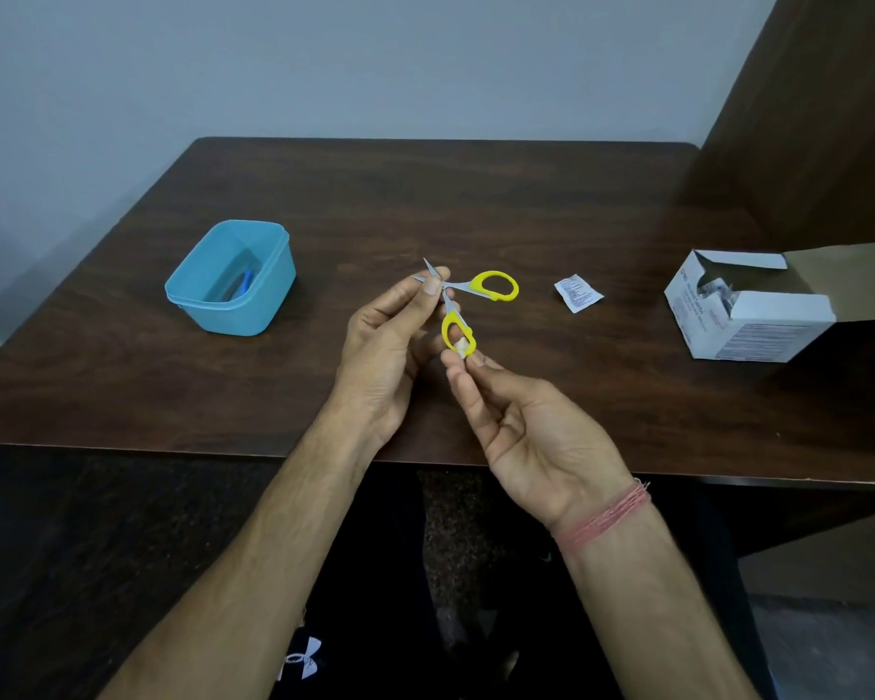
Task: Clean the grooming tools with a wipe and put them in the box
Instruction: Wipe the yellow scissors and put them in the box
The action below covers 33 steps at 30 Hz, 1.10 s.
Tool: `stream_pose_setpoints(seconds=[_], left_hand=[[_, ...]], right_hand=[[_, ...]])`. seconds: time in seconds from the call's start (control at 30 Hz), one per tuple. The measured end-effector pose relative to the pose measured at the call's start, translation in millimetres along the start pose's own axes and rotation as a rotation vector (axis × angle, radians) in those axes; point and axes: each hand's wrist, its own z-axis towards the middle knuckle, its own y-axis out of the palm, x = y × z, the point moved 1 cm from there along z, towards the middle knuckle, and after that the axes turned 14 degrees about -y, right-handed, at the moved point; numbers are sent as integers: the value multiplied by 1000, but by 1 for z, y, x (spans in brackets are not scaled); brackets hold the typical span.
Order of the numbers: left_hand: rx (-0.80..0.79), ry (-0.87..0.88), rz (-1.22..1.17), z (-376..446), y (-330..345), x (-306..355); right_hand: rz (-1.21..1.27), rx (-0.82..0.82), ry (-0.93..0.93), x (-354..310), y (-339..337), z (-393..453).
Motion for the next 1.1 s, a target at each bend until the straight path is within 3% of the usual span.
stream_pose_setpoints(seconds=[0.3,0.53,0.73,0.87,1.1], left_hand=[[-48,-57,16,0,0,-2],[-81,-88,39,-1,0,-3],[-52,-34,22,1,-1,-4],[-43,2,51,1,0,-5],[-17,71,192,2,5,-9]], right_hand=[[309,9,115,7,11,1],[243,-9,84,3,7,0],[-30,-6,-39,-3,-6,-9],[-251,29,-222,-6,-15,-13],[-960,62,-819,-5,-29,-2]])
